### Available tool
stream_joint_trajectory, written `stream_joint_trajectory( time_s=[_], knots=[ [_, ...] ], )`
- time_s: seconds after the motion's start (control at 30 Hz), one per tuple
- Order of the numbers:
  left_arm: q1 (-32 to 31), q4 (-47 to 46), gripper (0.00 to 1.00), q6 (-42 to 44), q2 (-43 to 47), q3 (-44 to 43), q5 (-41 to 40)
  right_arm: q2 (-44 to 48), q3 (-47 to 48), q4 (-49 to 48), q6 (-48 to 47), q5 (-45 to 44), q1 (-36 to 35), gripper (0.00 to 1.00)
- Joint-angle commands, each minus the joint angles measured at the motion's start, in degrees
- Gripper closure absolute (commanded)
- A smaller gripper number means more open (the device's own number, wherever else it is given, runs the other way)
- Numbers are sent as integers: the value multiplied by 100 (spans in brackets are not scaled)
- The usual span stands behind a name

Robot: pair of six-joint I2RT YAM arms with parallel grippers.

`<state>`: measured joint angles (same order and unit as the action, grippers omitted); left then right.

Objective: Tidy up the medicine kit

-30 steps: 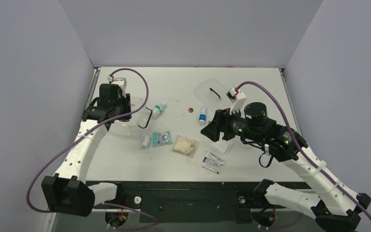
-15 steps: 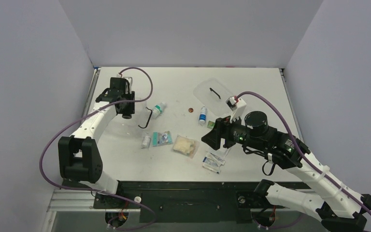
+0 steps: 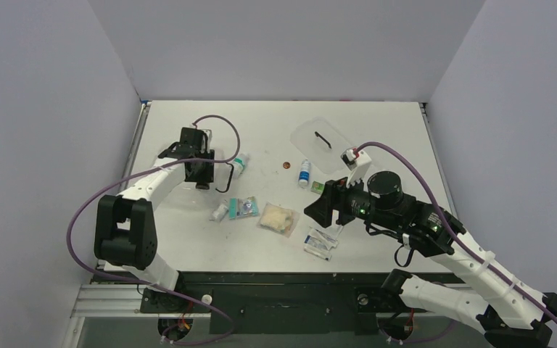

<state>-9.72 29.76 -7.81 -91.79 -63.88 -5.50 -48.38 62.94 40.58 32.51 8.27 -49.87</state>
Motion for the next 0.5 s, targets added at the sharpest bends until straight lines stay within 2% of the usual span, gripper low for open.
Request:
stream_joint_trajectory(
  time_s=[0.0,0.27,0.47],
  knots=[
    [-242,-473,100,-289,349,155,149,20,-63,-278,91,-121,-94,37],
    [-338,-770,100,-681,334,201,533,38,-159,-323,212,-238,-210,37],
    [-339,-638,100,-691,-119,-86,549,80,-246,-314,280,-323,-237,37]
  ],
)
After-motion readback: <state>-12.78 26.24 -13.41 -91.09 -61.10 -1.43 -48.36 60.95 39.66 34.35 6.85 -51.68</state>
